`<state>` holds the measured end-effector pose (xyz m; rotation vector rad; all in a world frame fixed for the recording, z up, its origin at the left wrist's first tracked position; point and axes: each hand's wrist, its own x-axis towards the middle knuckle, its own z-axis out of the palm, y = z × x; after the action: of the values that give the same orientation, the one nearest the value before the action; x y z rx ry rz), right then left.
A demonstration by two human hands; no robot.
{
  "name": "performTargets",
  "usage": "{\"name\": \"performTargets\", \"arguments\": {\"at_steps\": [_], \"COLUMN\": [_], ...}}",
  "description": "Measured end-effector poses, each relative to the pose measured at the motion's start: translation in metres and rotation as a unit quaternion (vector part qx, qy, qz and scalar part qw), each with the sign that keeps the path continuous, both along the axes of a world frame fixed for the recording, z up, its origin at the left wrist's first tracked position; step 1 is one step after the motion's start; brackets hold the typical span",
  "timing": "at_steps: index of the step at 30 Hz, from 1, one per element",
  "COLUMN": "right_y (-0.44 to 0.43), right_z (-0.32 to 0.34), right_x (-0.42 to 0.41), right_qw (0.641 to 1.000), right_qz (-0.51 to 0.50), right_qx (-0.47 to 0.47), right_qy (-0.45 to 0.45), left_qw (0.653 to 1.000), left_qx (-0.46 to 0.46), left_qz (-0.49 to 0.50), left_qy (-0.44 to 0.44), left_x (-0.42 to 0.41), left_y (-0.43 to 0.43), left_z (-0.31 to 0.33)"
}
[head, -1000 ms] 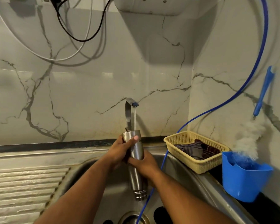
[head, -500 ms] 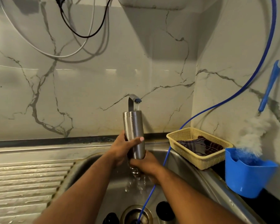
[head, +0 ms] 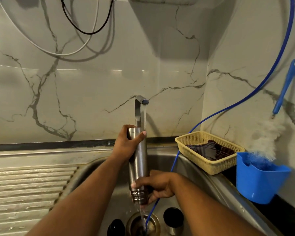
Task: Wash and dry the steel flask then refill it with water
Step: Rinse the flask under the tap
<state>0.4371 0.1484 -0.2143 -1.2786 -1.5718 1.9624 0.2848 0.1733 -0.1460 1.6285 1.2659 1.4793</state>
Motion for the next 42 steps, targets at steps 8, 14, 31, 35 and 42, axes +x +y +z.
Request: {"name": "performTargets", "arguments": {"at_steps": [8,14,31,35,42], "right_y": [0.002,0.014,-0.029,-0.028,-0.028], "right_z": [0.008,0.016,0.046,0.034,0.035], "right_x": [0.012,0.016,-0.018,-0.025,-0.028], "right_qw": [0.972,0.874,0.931,0.940,0.908], "right_qz": [-0.157,-0.253,-0.308,-0.252,-0.305], "right_qx": [0.174,0.396,0.172,0.229,0.277], "right_qy": [-0.021,-0.123,0.090,-0.004,-0.072], "left_qw": [0.991,0.971,0.916,0.904,0.923], "left_qx": [-0.104,-0.120,-0.335,-0.344,-0.265], "left_qz": [-0.082,-0.058,-0.127,-0.169,-0.128], "left_qy": [-0.036,-0.199,0.181,0.189,0.247], "left_x": [-0.002,-0.030,-0.038,-0.033,-0.035], "left_y": [-0.001,-0.039,-0.098,-0.096,-0.091], "left_z": [-0.011,0.012,-0.038,-0.046,-0.039]}}
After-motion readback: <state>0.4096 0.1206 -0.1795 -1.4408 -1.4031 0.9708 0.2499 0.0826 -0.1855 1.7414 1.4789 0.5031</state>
